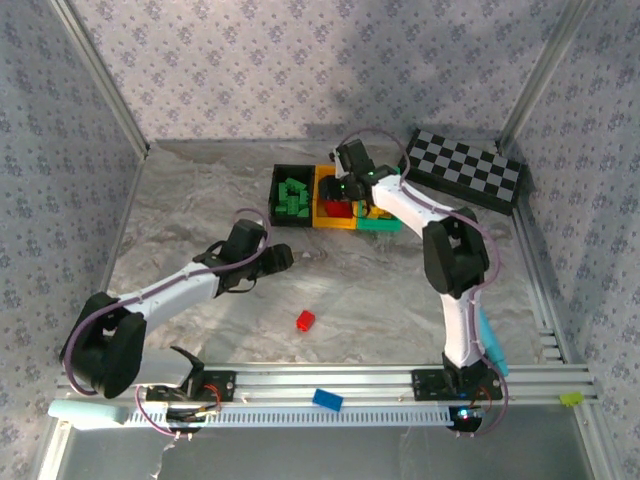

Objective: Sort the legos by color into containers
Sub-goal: Place the lego in the container, then pick up the lego from the middle-left of the table.

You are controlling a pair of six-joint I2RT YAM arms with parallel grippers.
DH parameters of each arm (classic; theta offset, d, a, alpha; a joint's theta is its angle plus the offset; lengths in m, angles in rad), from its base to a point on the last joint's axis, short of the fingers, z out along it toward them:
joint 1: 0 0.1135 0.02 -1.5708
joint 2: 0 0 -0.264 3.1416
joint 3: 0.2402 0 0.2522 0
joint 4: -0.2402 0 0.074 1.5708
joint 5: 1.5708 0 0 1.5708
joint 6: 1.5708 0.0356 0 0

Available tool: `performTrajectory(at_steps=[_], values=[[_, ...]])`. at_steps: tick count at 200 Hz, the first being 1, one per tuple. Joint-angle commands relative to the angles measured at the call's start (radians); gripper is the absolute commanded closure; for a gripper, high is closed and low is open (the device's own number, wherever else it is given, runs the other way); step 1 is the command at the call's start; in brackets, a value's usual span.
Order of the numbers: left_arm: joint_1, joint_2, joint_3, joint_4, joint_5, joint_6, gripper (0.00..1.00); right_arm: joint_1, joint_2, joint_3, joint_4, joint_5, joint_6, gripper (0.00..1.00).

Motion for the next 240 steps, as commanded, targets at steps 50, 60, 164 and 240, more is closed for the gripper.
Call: performTrajectory(at_steps=[50, 60, 164, 240], values=[[-0.101, -0.068, -0.036, -0.042, 0.180, 0.099, 0.31, 0.043, -0.330, -0.354, 0.049, 0.078, -0.090, 0.58], [-0.115, -0.079, -0.025, -0.090, 0.181, 0.115, 0.31, 0.051, -0.362, -0.396, 0.054, 0.103, -0.100, 0.58], [-0.359, 0.075, 0.183, -0.361, 0.093, 0.189, 0.32, 0.061, -0.540, -0.705, 0.182, 0.221, -0.132, 0.57], [-0.447, 0.198, 0.259, -0.488, 0.018, 0.187, 0.33, 0.088, -0.551, -0.787, 0.284, 0.262, -0.141, 0.57]])
